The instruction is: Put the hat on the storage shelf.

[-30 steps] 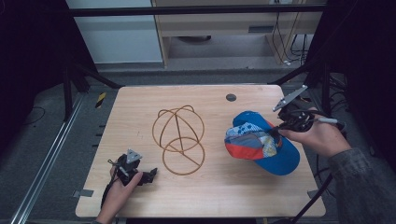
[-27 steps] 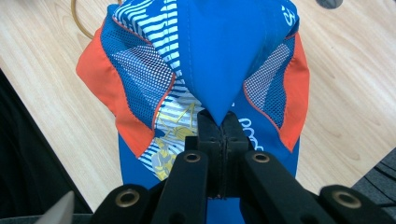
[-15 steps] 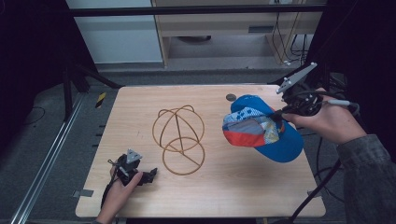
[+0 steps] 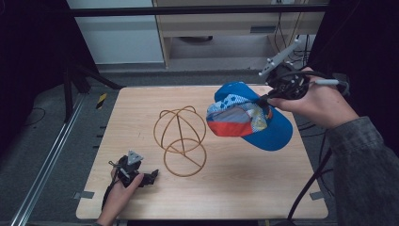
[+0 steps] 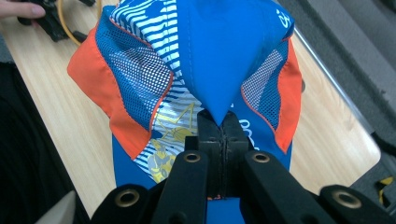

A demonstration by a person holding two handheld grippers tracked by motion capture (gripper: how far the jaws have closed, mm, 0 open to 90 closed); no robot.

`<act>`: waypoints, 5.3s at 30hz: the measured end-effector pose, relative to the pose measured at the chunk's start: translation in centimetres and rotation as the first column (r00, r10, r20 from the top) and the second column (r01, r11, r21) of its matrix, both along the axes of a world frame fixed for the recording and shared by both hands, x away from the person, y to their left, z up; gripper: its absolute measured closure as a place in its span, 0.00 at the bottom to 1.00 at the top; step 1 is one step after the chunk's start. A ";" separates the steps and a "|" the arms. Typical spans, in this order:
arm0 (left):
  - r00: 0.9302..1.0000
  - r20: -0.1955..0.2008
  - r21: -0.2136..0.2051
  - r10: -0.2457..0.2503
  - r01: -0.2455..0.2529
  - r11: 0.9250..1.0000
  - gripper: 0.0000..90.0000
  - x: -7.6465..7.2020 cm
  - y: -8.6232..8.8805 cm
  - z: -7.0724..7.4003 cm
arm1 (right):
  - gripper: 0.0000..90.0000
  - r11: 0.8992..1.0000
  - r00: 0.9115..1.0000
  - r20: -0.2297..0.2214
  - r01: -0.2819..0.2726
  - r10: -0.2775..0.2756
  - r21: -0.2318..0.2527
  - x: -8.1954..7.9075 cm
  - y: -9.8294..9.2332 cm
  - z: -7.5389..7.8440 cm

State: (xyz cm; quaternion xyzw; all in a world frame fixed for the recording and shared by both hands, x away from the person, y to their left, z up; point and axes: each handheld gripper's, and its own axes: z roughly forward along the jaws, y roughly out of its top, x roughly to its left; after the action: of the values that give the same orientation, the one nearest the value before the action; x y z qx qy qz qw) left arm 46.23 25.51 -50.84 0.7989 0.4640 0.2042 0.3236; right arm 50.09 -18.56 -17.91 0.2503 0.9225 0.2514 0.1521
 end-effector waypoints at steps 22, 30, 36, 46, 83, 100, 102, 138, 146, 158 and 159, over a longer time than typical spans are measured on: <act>1.000 0.003 -0.006 -0.002 0.002 1.000 0.00 0.0 -0.1 0.0 | 1.00 0.992 0.991 0.041 -0.128 0.129 -0.017 1.4 8.8 3.5; 1.000 0.005 -0.007 -0.003 0.003 1.000 0.00 0.0 -0.1 -0.1 | 1.00 0.989 0.987 0.050 -0.150 0.150 0.002 2.1 10.9 3.5; 1.000 0.004 -0.010 -0.003 0.003 1.000 0.00 0.0 -0.1 -0.1 | 1.00 0.985 0.984 0.044 -0.174 0.174 0.001 2.4 12.3 3.3; 1.000 0.002 -0.007 -0.006 0.006 1.000 0.00 0.0 -0.1 0.0 | 1.00 0.980 0.979 0.047 -0.200 0.200 0.002 2.5 13.8 3.5; 1.000 0.001 -0.006 -0.005 0.005 1.000 0.00 0.0 -0.1 0.0 | 1.00 0.962 0.961 0.021 -0.274 0.274 -0.024 3.3 18.9 1.2; 1.000 0.001 -0.008 -0.005 0.005 1.000 0.00 0.0 -0.1 0.0 | 1.00 0.958 0.958 -0.005 -0.286 0.286 -0.033 3.6 20.2 -0.4; 1.000 0.001 -0.008 -0.005 0.005 1.000 0.00 0.0 -0.1 0.0 | 1.00 0.958 0.958 -0.009 -0.285 0.285 -0.031 3.6 20.3 -0.5; 1.000 0.002 -0.010 -0.003 0.003 1.000 0.00 0.0 -0.1 0.0 | 1.00 0.952 0.952 -0.047 -0.304 0.302 -0.044 4.2 22.4 -3.2; 1.000 0.002 -0.010 -0.003 0.003 1.000 0.00 0.0 -0.1 0.0 | 1.00 0.952 0.952 -0.049 -0.303 0.301 -0.039 4.4 22.5 -3.7; 1.000 0.002 -0.010 -0.004 0.004 1.000 0.00 0.0 -0.1 0.0 | 0.98 0.957 0.957 -0.052 -0.288 0.286 -0.033 4.7 22.4 -4.2; 1.000 0.002 -0.010 -0.004 0.004 1.000 0.00 0.0 -0.1 0.0 | 0.97 0.957 0.957 -0.052 -0.288 0.286 -0.030 4.7 22.3 -4.2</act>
State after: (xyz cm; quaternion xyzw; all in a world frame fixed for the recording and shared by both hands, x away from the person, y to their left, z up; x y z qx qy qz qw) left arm 46.24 25.38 -50.89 0.7980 0.4632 0.2021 0.3285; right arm 54.76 3.74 -22.11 0.1168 0.9569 0.2475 0.0967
